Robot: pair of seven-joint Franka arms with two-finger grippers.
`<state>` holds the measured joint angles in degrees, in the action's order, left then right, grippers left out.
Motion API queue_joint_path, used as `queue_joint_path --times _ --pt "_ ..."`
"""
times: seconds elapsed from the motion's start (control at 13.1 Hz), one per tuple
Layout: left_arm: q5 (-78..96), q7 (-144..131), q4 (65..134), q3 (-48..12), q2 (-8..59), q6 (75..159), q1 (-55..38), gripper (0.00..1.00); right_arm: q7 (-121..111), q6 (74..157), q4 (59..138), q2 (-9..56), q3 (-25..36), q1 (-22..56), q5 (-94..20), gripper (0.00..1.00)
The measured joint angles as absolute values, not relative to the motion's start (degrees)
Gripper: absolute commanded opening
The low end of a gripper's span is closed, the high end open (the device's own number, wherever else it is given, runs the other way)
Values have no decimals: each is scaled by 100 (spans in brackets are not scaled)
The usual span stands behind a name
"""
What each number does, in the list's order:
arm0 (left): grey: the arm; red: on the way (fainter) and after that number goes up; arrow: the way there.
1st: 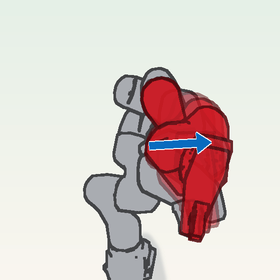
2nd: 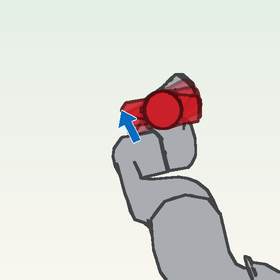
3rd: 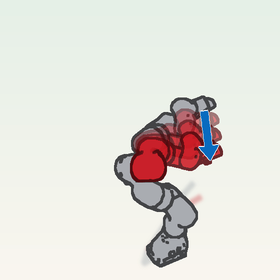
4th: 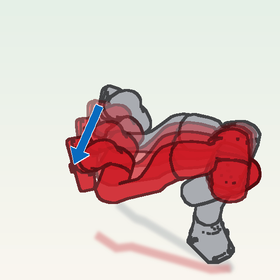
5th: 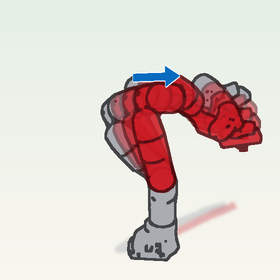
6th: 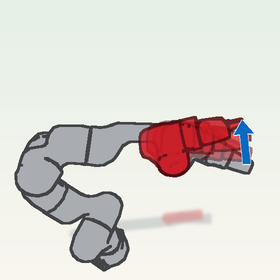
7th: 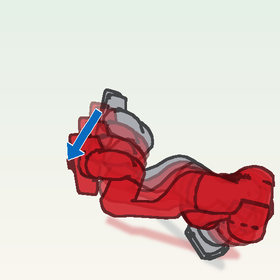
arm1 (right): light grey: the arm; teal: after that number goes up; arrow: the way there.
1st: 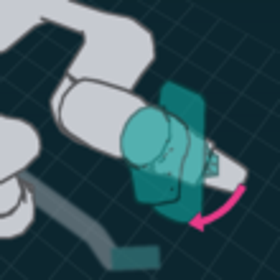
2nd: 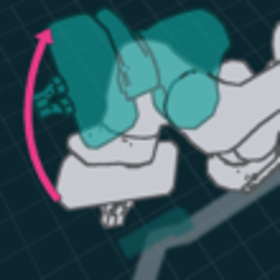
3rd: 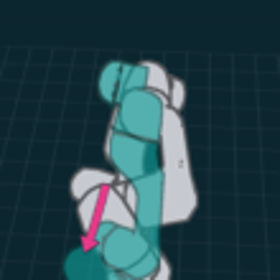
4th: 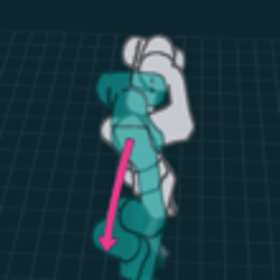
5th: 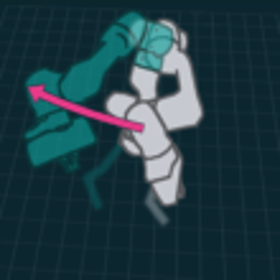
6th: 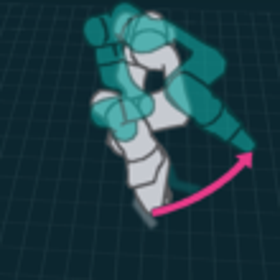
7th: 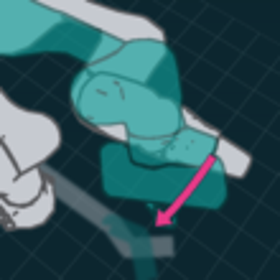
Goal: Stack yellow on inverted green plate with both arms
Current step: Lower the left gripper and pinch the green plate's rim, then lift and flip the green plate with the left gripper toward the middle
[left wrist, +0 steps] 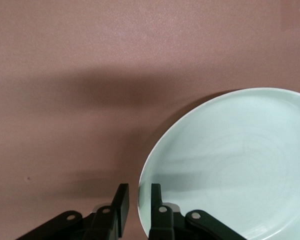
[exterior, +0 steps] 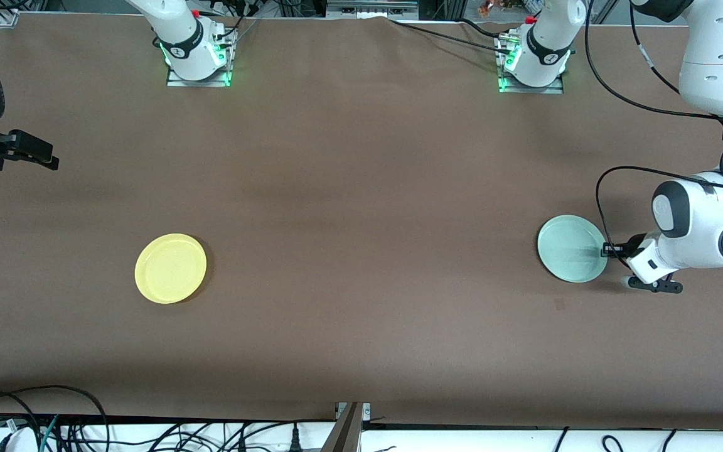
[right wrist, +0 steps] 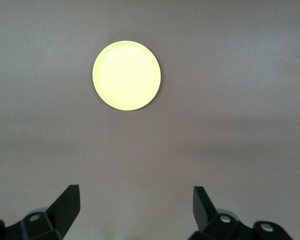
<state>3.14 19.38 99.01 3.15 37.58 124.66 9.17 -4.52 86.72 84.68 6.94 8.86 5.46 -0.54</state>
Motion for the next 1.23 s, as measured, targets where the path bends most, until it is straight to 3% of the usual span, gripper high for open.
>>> queue_joint_path --times 0.23,0.54,0.77,1.23 --pt "314 1939 9901 314 3758 12466 907 15 -452 8672 8468 694 886 546 -54 100" --pt "314 1942 9903 314 3767 12465 887 13 -460 8672 8468 694 885 547 -54 100" --pt "314 1942 9903 314 3783 12466 885 0 -459 8672 8468 694 880 551 -54 100" --pt "314 1954 9829 288 3701 12347 852 0 -459 8672 8468 694 879 554 -54 100"
